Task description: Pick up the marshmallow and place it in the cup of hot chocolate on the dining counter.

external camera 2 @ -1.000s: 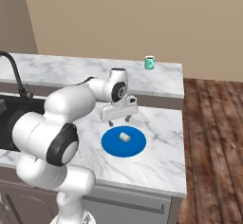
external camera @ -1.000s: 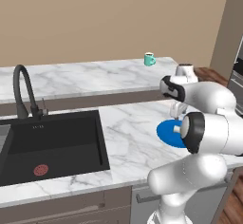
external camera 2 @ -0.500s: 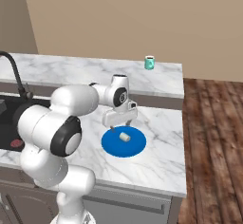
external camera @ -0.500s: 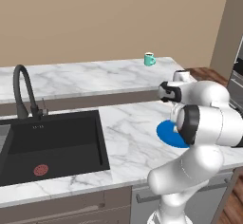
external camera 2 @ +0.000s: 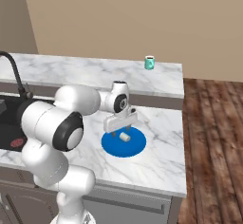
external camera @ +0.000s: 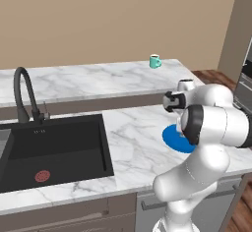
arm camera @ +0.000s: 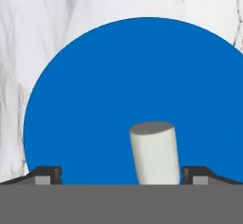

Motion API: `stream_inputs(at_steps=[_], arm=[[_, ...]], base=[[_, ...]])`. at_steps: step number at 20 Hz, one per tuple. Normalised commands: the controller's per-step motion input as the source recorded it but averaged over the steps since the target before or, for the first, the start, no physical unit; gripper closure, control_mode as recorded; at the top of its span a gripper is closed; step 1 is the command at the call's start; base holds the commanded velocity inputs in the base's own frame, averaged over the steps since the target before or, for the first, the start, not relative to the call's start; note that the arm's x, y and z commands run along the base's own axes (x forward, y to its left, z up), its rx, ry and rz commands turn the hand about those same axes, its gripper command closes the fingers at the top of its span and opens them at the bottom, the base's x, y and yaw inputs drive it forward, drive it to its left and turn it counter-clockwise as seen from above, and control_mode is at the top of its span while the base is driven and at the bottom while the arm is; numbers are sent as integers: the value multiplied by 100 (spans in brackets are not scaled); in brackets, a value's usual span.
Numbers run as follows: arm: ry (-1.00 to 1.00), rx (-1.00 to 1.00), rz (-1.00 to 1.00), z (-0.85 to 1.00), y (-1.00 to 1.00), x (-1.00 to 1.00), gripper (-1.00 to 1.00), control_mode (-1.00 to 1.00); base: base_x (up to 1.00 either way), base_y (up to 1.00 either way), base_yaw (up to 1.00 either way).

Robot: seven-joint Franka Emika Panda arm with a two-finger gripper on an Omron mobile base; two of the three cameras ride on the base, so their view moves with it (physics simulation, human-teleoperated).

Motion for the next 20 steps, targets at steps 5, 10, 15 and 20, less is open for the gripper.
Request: stream_inputs(at_steps=[5,10,15,20], arm=[[0,1,2,-22,-8,15,-100,-100],[0,1,2,-15,-16,10,-100,-100],[0,0,3,-20,-11,12,-100,-100],[1,0,1,-28,0,8,-100,-100]], base=[[0,0,0],[0,0,0],[0,0,0],[0,0,0]])
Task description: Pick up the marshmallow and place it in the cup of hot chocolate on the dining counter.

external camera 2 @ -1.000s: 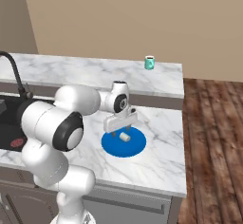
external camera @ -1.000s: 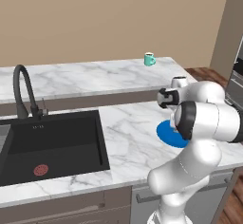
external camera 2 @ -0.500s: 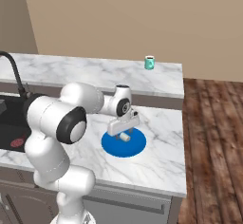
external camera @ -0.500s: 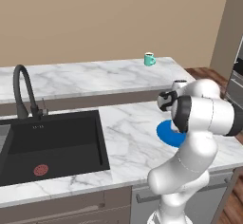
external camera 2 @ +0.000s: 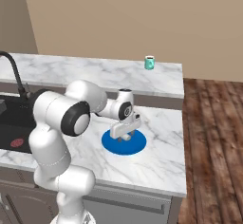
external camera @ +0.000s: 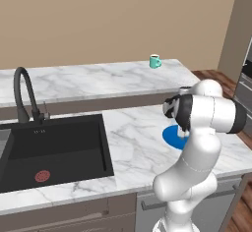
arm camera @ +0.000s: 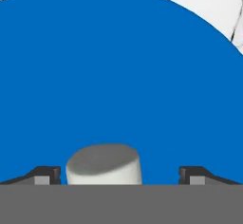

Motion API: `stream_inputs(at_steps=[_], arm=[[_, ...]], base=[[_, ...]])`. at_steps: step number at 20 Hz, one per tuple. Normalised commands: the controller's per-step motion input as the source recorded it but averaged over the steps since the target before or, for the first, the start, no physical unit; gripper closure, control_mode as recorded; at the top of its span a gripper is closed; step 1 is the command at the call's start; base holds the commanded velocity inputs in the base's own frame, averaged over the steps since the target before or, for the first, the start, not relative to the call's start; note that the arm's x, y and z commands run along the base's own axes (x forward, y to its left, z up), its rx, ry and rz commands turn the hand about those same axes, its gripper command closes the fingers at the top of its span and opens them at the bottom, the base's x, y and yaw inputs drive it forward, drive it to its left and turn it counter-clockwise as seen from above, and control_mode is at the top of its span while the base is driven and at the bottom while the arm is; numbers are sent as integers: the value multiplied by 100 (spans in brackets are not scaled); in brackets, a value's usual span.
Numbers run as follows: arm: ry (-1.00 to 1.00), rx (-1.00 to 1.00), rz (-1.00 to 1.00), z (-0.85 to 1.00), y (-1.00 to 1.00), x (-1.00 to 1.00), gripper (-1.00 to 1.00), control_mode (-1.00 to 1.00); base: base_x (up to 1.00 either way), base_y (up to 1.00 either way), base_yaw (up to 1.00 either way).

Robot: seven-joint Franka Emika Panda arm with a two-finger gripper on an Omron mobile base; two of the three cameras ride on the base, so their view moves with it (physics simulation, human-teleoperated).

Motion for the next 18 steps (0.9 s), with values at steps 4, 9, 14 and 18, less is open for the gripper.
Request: stream_inputs(at_steps=[4,9,14,18], arm=[[0,0,1,-27,0,0,-100,-100],[0,0,1,-27,0,0,100,-100],[3,0,0,-1,0,0,100,-100],[0,0,0,0,0,0,100,-100]], base=[[0,0,0],[0,0,0],[0,0,0],[0,0,0]])
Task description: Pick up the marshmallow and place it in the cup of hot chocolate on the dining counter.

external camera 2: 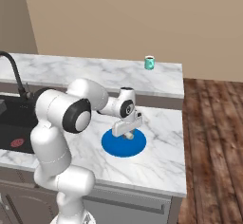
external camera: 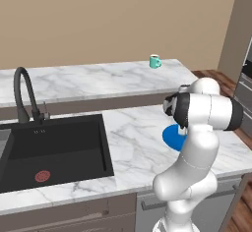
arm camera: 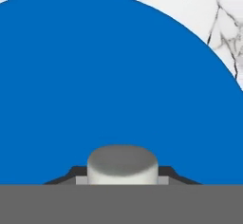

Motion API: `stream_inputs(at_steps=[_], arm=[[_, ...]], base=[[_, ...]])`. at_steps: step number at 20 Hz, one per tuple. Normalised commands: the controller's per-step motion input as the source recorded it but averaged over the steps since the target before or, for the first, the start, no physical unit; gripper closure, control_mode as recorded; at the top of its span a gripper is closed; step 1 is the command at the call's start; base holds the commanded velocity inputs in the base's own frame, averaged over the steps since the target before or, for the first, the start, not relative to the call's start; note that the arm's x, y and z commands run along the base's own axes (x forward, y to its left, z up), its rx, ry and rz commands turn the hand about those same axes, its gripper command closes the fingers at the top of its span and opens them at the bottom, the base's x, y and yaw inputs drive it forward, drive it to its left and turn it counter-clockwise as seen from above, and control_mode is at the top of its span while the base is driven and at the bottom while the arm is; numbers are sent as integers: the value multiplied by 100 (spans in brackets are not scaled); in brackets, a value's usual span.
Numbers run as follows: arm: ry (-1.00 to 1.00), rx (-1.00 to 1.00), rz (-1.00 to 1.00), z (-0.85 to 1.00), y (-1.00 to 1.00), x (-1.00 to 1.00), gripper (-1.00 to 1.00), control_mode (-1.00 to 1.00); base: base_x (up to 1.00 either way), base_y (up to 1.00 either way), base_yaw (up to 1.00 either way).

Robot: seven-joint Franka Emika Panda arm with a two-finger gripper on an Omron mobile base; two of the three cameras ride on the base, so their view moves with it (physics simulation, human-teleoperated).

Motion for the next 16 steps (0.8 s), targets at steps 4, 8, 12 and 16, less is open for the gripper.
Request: stream_inputs(at_steps=[4,8,12,16], arm=[[0,4,-3,8,0,-18,100,-100],[-5,1,-12,67,26,-37,100,-100],[-9,0,-20,89,69,-24,100,-100],[-2,-4,-26,92,98,-1,100,-100]], base=[[0,0,0],[0,0,0],[0,0,0],[0,0,0]])
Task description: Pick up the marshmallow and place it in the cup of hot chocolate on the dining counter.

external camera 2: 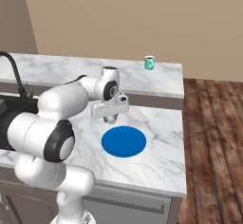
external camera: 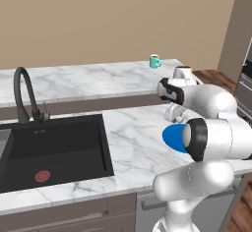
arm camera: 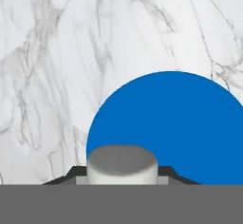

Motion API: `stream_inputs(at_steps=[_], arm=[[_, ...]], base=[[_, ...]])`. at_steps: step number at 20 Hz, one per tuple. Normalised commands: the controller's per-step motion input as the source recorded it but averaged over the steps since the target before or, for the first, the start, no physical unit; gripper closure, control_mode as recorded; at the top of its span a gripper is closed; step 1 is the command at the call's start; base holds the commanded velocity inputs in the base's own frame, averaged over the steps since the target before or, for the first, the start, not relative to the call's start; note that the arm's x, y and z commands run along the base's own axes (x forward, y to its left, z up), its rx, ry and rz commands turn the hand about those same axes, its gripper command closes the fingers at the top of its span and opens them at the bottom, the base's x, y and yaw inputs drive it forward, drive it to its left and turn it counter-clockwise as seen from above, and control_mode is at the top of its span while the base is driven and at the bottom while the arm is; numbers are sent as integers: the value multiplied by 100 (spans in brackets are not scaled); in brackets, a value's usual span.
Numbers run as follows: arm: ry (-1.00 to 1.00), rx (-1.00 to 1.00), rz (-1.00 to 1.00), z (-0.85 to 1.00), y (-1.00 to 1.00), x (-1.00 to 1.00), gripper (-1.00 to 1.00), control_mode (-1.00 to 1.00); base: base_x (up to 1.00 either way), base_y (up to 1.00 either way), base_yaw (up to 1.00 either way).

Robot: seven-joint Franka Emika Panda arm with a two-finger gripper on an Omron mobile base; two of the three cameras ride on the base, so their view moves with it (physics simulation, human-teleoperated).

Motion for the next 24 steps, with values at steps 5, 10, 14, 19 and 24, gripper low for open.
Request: stream_inputs(at_steps=[5,10,14,19,24], arm=[[-6,-2,-38,89,100,-4,100,-100],[-2,0,-54,62,80,-17,100,-100],[0,1,-53,43,29,-16,100,-100],[6,1,-41,33,1,-30,100,-100],[4,0,-29,14,-1,-31,100,-100]], base=[[0,0,0],[0,0,0],[0,0,0],[0,0,0],[0,0,0]])
